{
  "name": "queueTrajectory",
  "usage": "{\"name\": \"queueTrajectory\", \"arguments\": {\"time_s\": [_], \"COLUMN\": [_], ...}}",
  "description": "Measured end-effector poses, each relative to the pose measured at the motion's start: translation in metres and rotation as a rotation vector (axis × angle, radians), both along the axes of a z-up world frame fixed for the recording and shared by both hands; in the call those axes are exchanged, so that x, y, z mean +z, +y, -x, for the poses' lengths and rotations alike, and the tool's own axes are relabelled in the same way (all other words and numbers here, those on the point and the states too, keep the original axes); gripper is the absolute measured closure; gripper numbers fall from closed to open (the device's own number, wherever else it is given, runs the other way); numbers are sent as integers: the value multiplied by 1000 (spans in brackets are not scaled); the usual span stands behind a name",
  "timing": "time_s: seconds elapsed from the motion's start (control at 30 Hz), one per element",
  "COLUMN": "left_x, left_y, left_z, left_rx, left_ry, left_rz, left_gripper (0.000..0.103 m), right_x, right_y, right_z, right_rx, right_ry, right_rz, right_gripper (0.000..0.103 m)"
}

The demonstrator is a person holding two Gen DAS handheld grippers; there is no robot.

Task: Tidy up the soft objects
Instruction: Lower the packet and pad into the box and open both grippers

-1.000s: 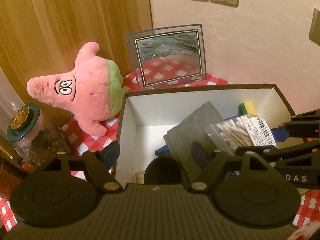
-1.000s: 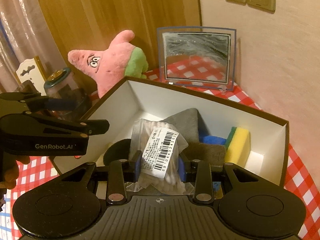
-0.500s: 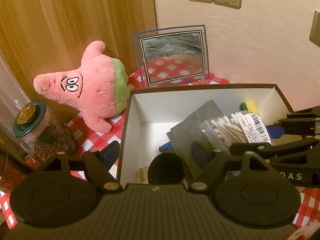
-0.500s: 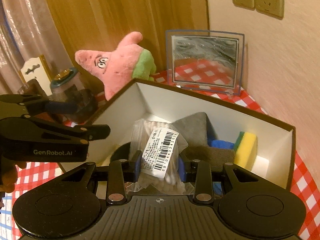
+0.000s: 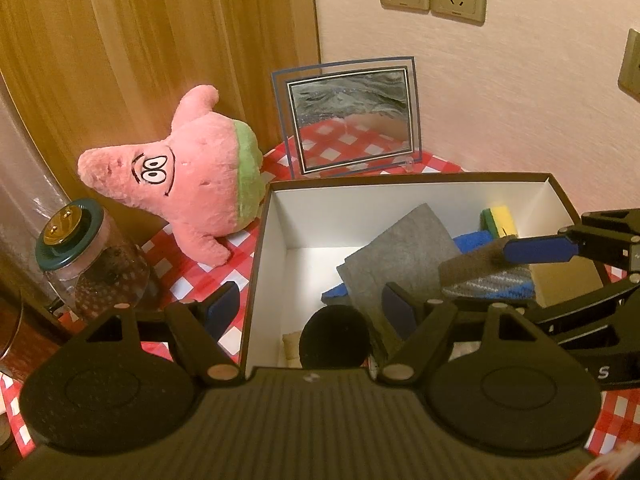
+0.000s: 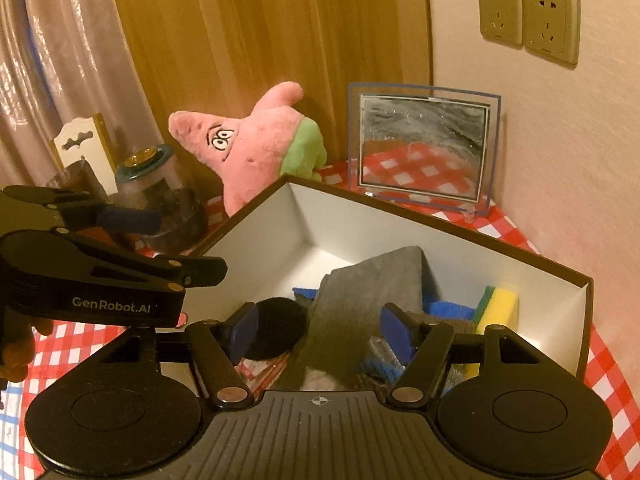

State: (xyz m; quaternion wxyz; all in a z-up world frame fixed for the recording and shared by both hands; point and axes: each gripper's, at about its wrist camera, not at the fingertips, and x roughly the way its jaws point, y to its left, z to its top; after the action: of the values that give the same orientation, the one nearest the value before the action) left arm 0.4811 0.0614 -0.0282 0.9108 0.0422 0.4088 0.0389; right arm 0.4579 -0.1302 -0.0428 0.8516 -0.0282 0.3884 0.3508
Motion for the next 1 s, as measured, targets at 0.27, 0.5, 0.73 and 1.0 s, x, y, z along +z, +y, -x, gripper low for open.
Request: {"name": "queueTrajectory", "arguments": {"time_s": [0.27,0.5,0.73,1.0], "left_x": [1,5,11,20], "left_y": [-2,-10,-19,-42], "left_z": [2,15,40,73], "left_rx": [0,-1,18,37], "left_ry": [-1,-8,-20,-38], "left_rz": [0,1,28,41], "left_gripper": [26,26,26,26], "right_x": [0,0,2,13], "right_y": [-7,-24,-52,-82], "right_z": [4,14,38,66], "right_rx": [-11,-37,-77,-105], "right_ry": [4,13,6,4], "right_rz": [11,9,6,-28], "right_gripper": [35,35,35,35]}}
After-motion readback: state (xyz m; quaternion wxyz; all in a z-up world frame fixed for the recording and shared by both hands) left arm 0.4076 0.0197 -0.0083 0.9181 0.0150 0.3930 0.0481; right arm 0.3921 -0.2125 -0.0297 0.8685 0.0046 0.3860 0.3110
